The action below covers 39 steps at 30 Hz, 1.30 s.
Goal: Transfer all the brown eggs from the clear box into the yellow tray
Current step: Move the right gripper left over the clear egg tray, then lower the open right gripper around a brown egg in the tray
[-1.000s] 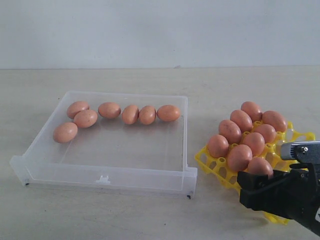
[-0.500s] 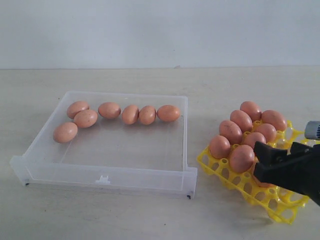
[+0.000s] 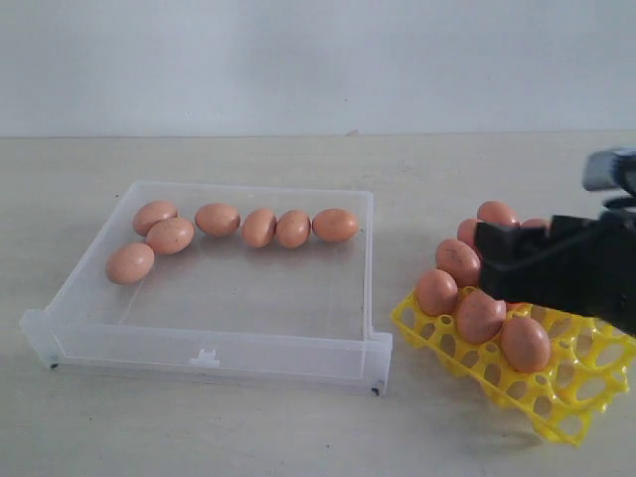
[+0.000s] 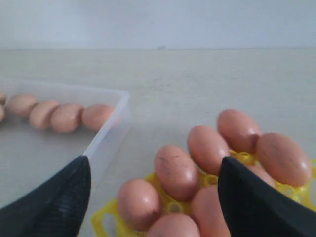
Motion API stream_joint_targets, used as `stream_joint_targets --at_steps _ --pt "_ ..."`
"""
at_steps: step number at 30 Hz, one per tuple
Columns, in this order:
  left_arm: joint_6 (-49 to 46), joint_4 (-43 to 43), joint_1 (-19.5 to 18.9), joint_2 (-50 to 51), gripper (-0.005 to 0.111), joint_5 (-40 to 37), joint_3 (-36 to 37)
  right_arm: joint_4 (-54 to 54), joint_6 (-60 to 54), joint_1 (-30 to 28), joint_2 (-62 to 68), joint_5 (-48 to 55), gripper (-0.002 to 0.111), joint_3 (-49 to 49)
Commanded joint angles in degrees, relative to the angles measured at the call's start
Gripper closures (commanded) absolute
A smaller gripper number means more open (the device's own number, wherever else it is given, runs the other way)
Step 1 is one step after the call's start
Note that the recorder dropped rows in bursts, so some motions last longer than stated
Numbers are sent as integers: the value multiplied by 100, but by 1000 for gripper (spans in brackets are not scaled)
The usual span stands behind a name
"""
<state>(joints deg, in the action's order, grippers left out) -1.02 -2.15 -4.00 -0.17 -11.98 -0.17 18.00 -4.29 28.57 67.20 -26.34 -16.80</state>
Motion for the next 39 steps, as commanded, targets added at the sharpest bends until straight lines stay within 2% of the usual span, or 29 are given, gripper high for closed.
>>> stream_joint_targets --at_steps 1,3,5,9,11,14,17,18,20,29,39 --pt "-13 12 -4 17 111 34 17 -880 -394 79 261 3046 40 -1969" --pt "-13 12 -4 17 111 34 17 -1309 -379 459 828 4486 47 -3213" --pt "-13 12 -4 17 111 34 17 -1654 -418 930 1709 5462 52 -4538" --pt "-13 12 -4 17 111 34 17 -1978 -470 1449 3533 6505 52 -6666" --pt "-13 12 -4 17 111 34 17 -1978 429 1464 4133 6621 51 -7286" --pt "-13 12 -4 17 111 34 17 -1978 2265 1440 5158 6931 41 -8384" --pt "-13 12 -4 17 111 34 17 -1968 3409 1428 5632 6985 38 -8815" --pt "-13 12 -4 17 111 34 17 -1968 4029 1429 5728 6823 38 -8857" --pt "-13 12 -4 17 111 34 17 -1956 4494 1385 5809 6458 38 -8857" --pt "-13 12 -4 17 111 34 17 -2033 4692 1095 6336 6417 38 -9292" --pt "-13 12 -4 17 111 34 17 -2018 4577 1049 6729 6577 38 -9602"
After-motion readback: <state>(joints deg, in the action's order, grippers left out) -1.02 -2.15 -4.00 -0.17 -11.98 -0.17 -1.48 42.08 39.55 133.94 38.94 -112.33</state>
